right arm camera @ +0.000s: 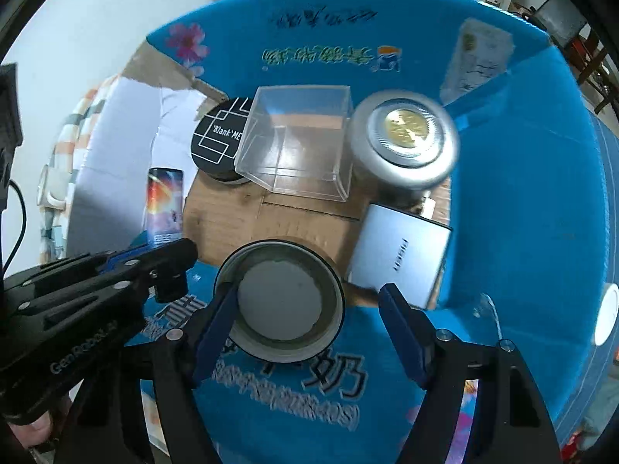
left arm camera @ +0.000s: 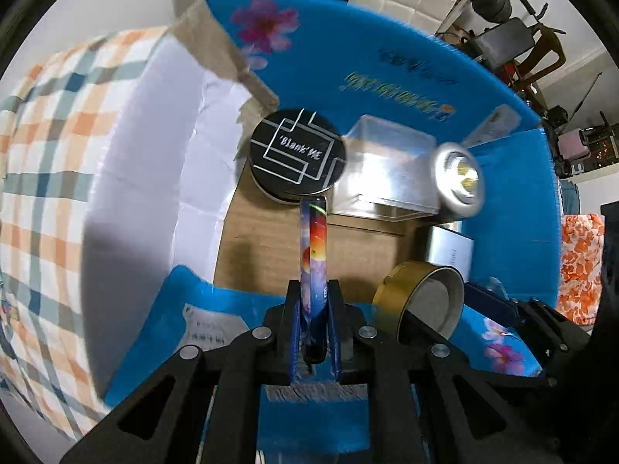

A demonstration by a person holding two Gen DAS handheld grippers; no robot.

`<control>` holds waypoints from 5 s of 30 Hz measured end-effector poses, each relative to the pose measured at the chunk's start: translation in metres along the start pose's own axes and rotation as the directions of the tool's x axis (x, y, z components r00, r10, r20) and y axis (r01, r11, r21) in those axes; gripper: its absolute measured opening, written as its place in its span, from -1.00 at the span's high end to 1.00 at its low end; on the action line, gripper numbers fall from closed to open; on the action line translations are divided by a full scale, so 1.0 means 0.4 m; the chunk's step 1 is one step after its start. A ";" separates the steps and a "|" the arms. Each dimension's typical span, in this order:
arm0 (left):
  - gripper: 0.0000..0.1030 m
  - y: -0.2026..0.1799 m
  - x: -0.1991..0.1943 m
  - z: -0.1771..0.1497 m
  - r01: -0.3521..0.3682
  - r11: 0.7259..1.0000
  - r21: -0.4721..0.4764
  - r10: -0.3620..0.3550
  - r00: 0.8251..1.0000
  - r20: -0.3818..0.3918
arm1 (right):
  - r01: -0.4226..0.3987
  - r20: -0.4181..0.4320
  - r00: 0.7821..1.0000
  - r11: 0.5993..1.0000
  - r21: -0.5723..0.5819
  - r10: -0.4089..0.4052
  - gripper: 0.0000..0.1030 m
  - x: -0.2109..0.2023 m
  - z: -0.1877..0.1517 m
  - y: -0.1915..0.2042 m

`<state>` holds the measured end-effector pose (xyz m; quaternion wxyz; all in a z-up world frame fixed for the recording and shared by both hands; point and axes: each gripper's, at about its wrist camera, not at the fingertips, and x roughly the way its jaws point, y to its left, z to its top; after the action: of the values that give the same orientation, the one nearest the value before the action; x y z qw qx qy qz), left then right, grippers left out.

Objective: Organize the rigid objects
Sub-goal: 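Carry the lighter and tape roll toward the blue box, then lower the lighter and tape roll into the blue box and release both, then move both tools back over the white containers and keys, then grasp the white egg-shaped case with the left tool while the right tool grasps the white round container, then lift and carry the white case and white container toward the blue box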

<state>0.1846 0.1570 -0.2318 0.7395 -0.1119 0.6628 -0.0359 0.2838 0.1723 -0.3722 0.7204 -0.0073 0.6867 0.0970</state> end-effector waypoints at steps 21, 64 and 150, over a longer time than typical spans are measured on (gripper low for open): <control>0.09 0.033 0.026 0.011 0.003 1.000 0.007 -0.002 0.997 -0.076 | 0.009 -0.023 1.000 0.990 -0.139 -0.012 -0.49 0.053 0.039 0.063; -0.21 -0.670 -0.106 -0.128 -0.094 0.963 0.253 0.056 0.986 0.156 | 0.134 0.060 0.983 0.896 0.424 -0.175 -0.53 -0.241 -0.229 -0.760; -0.06 -0.466 -0.374 -0.119 -0.148 0.954 0.260 0.048 0.934 0.353 | 0.064 0.303 0.945 0.978 0.199 -0.123 -0.37 -0.531 -0.253 -0.322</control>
<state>0.1377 0.0003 -0.0513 0.8527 0.0236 0.5169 -0.0726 0.1949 0.0037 -0.1831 0.8218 0.0428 0.5682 -0.0021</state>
